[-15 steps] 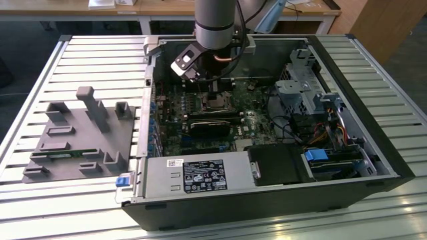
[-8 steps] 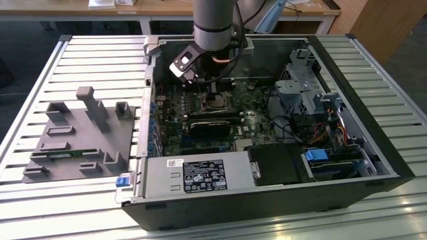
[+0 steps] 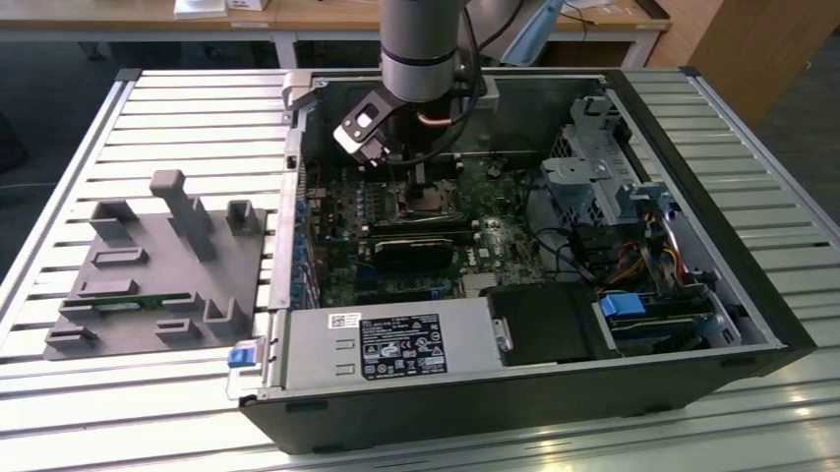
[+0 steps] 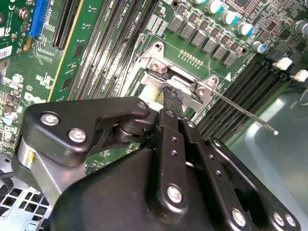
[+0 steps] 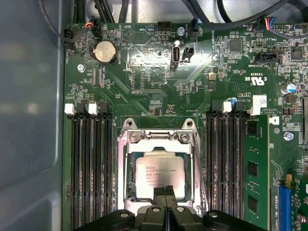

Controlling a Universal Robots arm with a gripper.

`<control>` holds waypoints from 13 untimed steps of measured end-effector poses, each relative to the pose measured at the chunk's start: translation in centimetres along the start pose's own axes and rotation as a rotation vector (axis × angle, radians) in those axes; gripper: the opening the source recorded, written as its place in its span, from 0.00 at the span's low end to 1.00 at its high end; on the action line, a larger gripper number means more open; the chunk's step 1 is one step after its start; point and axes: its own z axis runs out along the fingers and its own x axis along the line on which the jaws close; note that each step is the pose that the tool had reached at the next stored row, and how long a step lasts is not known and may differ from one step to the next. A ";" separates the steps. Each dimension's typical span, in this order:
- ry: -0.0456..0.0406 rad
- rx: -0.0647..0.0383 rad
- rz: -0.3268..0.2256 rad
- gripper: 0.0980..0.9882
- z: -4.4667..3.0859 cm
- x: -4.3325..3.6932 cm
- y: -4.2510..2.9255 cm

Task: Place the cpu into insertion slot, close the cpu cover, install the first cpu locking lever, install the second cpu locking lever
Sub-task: 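Close the cpu cover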

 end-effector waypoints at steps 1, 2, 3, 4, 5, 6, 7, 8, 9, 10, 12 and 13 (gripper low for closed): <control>0.0001 0.000 0.000 0.01 0.06 0.01 0.00; 0.0000 0.000 0.000 0.01 0.11 0.01 0.00; 0.0000 0.000 0.000 0.01 0.18 0.01 -0.01; 0.0000 0.000 0.000 0.01 0.25 0.02 -0.01; 0.0000 0.000 0.000 0.01 0.32 0.02 -0.01; 0.0000 0.000 0.000 0.01 0.39 0.02 -0.01; 0.0000 0.000 0.000 0.01 0.45 0.02 -0.02; -0.0001 0.000 0.000 0.01 0.50 0.03 -0.02; -0.0001 0.000 0.000 0.01 0.53 0.04 -0.02; -0.0002 0.000 0.000 0.01 0.56 0.04 -0.02; -0.0001 0.000 0.000 0.01 0.62 0.05 -0.03; -0.0001 0.000 0.000 0.01 0.65 0.06 -0.03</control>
